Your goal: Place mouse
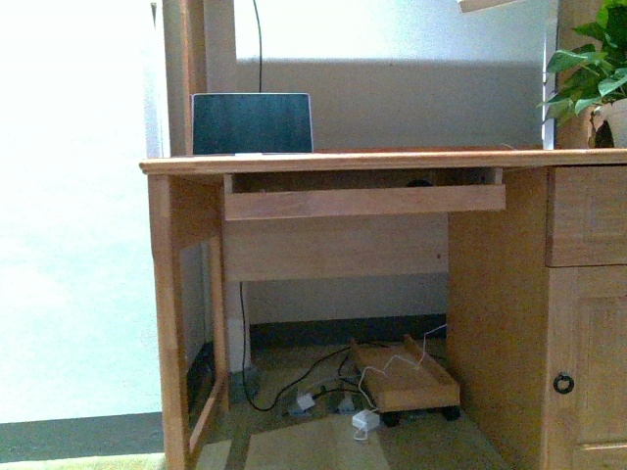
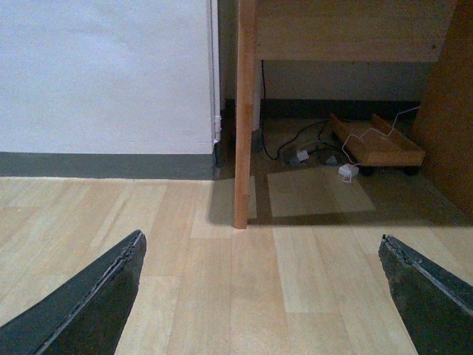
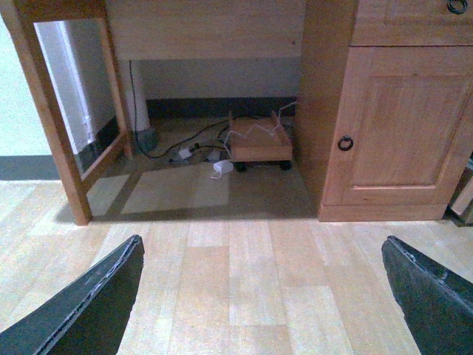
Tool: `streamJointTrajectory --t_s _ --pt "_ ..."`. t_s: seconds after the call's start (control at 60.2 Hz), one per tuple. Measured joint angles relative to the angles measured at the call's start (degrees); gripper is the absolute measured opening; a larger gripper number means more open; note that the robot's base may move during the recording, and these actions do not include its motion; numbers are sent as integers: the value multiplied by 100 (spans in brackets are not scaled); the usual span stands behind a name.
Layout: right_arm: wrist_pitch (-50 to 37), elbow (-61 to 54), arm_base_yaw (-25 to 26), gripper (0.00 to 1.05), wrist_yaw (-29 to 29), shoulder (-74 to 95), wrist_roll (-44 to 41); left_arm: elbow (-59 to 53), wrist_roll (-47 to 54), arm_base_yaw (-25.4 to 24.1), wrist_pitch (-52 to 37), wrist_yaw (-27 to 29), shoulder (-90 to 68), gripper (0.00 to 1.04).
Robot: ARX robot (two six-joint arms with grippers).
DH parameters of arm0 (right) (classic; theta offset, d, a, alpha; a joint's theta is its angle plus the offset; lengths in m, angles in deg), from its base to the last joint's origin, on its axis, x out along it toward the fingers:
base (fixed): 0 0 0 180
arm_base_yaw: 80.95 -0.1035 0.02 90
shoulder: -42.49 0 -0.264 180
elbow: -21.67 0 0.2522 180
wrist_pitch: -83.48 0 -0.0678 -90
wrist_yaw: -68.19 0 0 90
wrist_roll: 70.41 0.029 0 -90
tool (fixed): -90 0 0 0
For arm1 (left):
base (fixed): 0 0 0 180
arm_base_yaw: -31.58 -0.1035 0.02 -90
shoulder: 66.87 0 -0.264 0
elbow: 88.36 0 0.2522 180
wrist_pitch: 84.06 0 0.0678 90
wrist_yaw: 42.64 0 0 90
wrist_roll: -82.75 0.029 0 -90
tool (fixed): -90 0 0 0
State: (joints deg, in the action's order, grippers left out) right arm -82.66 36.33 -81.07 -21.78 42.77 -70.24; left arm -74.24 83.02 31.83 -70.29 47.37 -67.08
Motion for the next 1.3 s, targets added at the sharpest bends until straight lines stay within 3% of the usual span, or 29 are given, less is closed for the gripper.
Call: streamJointTrajectory --t_s 1.295 --pt "0 0 0 97 0 0 0 0 0 0 0 0 0 97"
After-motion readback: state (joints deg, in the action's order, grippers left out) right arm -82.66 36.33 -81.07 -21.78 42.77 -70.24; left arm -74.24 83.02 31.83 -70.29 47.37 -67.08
